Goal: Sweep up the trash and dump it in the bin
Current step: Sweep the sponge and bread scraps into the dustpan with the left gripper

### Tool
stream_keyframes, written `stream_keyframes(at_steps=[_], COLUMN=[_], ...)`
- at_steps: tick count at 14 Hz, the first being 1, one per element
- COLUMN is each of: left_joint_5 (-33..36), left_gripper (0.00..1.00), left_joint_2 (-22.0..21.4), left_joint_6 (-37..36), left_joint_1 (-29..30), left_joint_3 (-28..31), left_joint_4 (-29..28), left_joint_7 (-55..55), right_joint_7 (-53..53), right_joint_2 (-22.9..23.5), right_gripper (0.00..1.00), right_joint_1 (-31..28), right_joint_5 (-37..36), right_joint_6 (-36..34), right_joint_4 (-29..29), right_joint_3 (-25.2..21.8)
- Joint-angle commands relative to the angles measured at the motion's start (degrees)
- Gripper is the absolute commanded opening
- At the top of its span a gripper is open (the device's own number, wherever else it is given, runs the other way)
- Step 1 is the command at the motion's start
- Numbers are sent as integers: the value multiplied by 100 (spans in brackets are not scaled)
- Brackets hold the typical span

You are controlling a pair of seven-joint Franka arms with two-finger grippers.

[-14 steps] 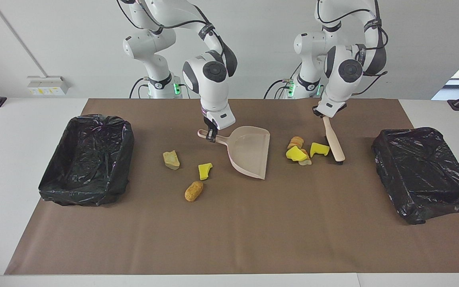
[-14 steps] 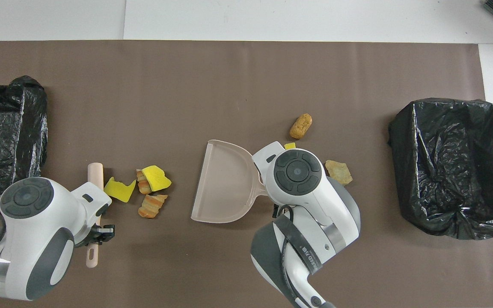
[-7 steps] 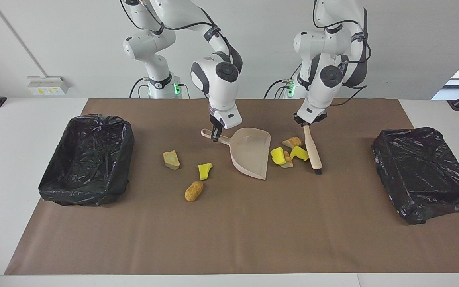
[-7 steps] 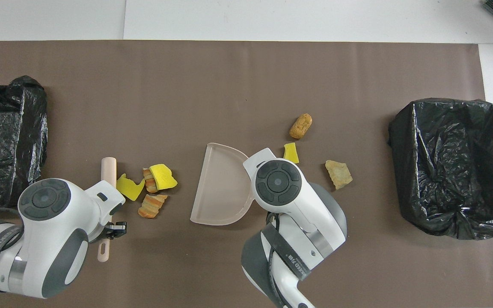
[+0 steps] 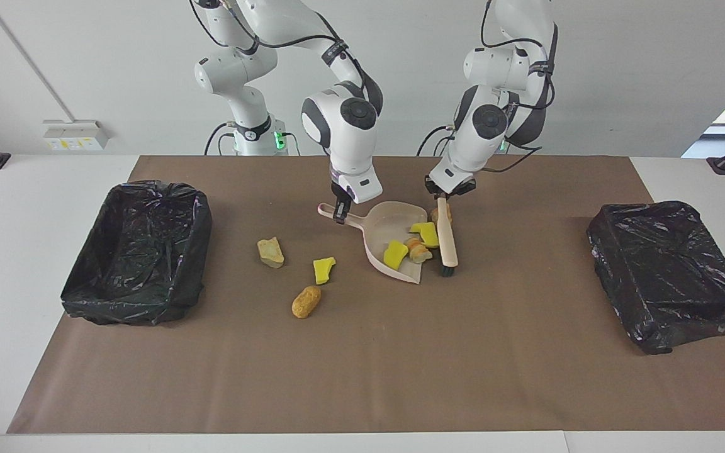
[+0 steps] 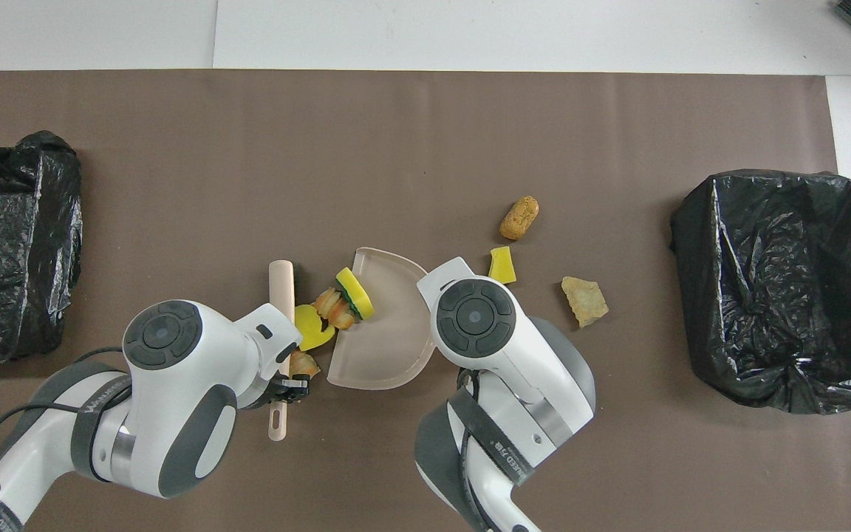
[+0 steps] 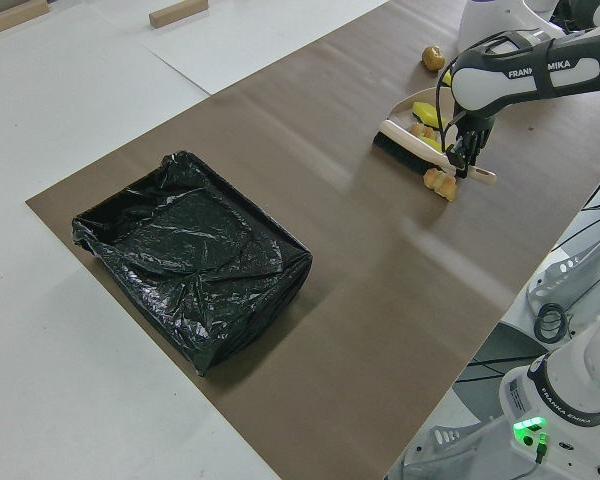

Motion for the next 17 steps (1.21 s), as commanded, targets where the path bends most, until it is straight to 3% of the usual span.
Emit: stream_keyframes(at_steps=[1,3,7,11,15,17], left_joint_5=[-194,-195,-186,7,43,34], left_gripper=[0,0,0,0,0,0], left_joint_2=[279,254,-413,-897,-1555,-1522], left_joint_6=[-129,-585,-1420,-2018,-2064,-1828], left_joint_1=[-338,-348,-364,-374,-365,-374], left_joint_3=[70,79,96,79,79,61], left_joint_4=[513,769,727,270,-599,-828], left_joint_7=[44,-9,-762,-2678,-3533,-4067], right_joint_7=[197,197,197,-57,-899,-1332], right_joint_2=[-11,-11,-11,-3,59,94], right_gripper=[0,0,0,0,0,0], right_joint_1=[-28,-28,-28,-72,-151,-292], right_joint_5=[-139,-139,-139,-183,-481,-544], right_joint_6=[-17,-26,-26,9,272,387], right_joint_4=[1,18,18,18,18,18], right_joint_3=[20,20,20,20,20,29])
